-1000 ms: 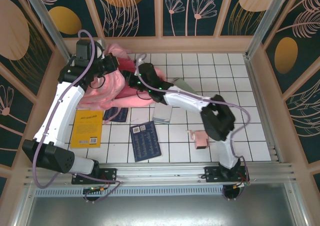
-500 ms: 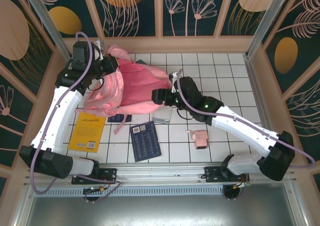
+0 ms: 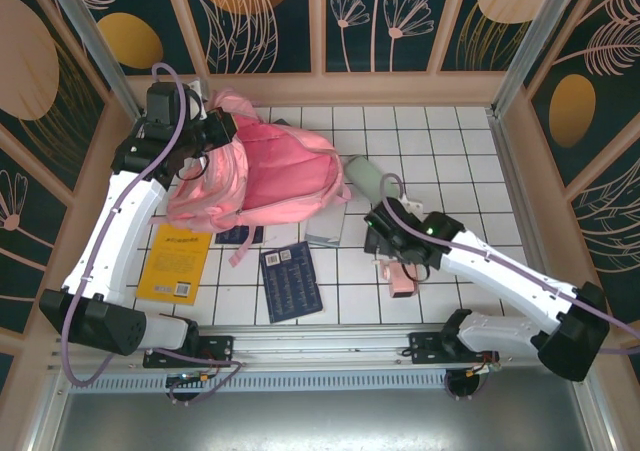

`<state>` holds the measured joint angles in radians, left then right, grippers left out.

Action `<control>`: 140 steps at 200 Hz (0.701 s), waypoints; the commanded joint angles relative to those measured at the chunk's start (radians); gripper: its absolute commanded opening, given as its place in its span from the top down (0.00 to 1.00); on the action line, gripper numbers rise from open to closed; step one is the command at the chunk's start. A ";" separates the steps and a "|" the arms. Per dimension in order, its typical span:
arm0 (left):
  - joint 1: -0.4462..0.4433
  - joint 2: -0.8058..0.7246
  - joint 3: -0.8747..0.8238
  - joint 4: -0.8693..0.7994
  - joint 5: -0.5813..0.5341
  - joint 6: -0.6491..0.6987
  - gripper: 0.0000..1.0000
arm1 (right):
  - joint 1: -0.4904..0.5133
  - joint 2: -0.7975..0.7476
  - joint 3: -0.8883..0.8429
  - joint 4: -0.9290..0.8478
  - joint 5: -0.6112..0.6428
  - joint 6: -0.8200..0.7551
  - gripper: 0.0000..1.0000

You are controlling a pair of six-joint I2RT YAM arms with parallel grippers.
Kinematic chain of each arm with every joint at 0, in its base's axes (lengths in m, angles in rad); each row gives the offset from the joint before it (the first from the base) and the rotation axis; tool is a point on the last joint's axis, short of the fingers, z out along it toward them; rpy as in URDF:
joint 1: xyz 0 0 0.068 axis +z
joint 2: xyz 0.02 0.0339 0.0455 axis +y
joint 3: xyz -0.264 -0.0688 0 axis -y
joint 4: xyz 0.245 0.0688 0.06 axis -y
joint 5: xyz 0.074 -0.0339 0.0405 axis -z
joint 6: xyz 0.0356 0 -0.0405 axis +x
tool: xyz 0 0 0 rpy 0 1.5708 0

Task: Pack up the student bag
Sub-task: Pick up the personal item from the bottom-right of the table.

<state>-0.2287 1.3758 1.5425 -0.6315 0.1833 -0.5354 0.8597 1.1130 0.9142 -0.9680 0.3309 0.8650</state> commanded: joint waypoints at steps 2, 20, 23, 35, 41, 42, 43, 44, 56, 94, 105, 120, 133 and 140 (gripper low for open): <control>0.009 -0.010 0.025 0.142 0.025 -0.003 1.00 | -0.013 -0.066 -0.101 -0.068 -0.056 0.062 0.02; 0.009 -0.010 0.018 0.145 0.034 -0.006 1.00 | -0.013 -0.094 -0.180 -0.026 -0.098 0.052 0.01; 0.009 -0.012 0.014 0.147 0.034 -0.008 1.00 | -0.013 -0.098 -0.192 -0.017 -0.107 0.048 0.01; 0.009 -0.012 0.007 0.153 0.041 -0.011 1.00 | -0.014 -0.095 -0.235 0.020 -0.137 0.040 0.01; 0.009 -0.012 0.004 0.153 0.042 -0.012 1.00 | -0.014 -0.087 -0.255 0.041 -0.156 0.031 0.01; 0.009 -0.012 0.003 0.153 0.042 -0.012 1.00 | -0.014 -0.085 -0.258 0.044 -0.158 0.030 0.01; 0.009 -0.011 0.003 0.153 0.042 -0.012 1.00 | -0.014 -0.084 -0.262 0.047 -0.161 0.029 0.01; 0.009 -0.011 0.003 0.153 0.042 -0.012 1.00 | -0.014 -0.082 -0.264 0.051 -0.164 0.028 0.01; 0.010 -0.013 0.001 0.155 0.041 -0.012 1.00 | -0.013 -0.062 -0.281 0.077 -0.180 0.013 0.01; 0.009 -0.024 -0.004 0.153 0.038 -0.010 1.00 | -0.019 -0.046 -0.309 0.172 -0.246 -0.011 0.03; 0.009 -0.025 -0.004 0.153 0.039 -0.011 1.00 | -0.019 -0.036 -0.317 0.204 -0.282 -0.014 0.05; 0.009 -0.025 -0.003 0.154 0.042 -0.013 1.00 | -0.020 -0.024 -0.331 0.245 -0.310 -0.017 0.07; 0.010 -0.022 0.001 0.154 0.045 -0.014 1.00 | -0.019 -0.017 -0.334 0.256 -0.311 -0.011 0.09; 0.009 -0.023 0.001 0.154 0.047 -0.014 1.00 | -0.019 -0.016 -0.336 0.259 -0.310 -0.009 0.10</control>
<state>-0.2287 1.3811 1.5291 -0.6106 0.2138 -0.5461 0.8448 1.0863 0.5987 -0.7677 0.0647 0.8619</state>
